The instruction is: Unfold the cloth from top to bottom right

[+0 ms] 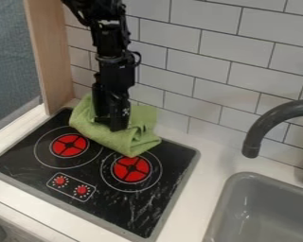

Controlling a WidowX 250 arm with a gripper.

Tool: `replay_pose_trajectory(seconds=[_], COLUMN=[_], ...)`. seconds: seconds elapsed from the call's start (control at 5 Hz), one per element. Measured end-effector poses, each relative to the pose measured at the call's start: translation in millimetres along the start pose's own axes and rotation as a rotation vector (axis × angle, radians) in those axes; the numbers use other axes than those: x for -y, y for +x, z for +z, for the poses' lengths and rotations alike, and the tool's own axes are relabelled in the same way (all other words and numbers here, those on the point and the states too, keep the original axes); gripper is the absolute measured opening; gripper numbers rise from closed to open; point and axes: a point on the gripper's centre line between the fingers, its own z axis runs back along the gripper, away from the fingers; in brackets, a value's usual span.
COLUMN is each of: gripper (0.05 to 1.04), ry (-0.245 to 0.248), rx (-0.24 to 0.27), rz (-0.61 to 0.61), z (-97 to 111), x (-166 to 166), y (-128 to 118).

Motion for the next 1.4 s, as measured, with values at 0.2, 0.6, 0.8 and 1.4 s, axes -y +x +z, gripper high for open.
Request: replay_pose_trajectory(seconds=[0.2, 0.6, 0.8, 1.4], gripper=[0.637, 0.155, 0.072, 0.059], ry=[0.004, 0.002, 0.000, -0.023], rx=[-0.009, -0.002, 0.000, 0.077], rz=[0.015, 0.029, 0.043, 0.015], z=[-2, -2, -2, 44], x=[-1, 0, -1, 24], y=[-1, 0, -1, -14])
